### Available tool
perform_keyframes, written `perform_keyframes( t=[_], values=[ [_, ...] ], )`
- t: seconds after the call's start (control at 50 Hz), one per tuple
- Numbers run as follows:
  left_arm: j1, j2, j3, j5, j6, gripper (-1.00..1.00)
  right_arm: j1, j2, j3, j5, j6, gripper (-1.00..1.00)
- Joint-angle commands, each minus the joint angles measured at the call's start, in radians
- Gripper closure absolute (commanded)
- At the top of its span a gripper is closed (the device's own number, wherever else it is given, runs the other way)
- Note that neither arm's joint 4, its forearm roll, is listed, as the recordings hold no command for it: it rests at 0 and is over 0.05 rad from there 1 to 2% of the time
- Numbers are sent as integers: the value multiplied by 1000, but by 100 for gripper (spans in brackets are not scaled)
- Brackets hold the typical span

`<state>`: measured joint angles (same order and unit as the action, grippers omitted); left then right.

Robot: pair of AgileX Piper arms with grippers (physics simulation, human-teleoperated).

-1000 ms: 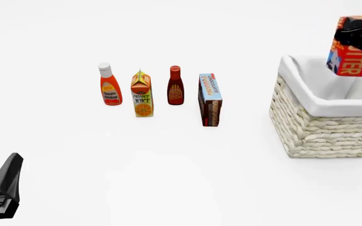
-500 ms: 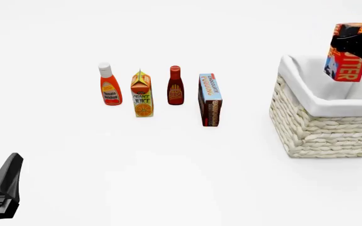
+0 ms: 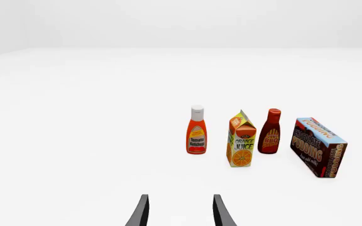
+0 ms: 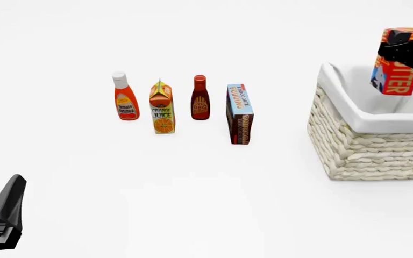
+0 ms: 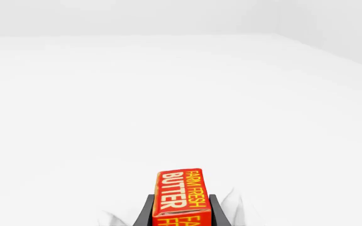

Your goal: Pick the butter and place it in the basket.

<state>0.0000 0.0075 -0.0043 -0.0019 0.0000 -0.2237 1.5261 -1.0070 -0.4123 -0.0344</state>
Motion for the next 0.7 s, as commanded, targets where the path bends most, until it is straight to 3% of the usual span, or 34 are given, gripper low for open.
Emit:
perform_keyframes(
  t=[0.02, 0.7],
  values=[
    [0, 0, 0, 0, 0, -100, 0, -22, -1, -8, 18, 100],
    [0, 0, 0, 0, 0, -100, 0, -25, 30, -20, 6, 100]
  ],
)
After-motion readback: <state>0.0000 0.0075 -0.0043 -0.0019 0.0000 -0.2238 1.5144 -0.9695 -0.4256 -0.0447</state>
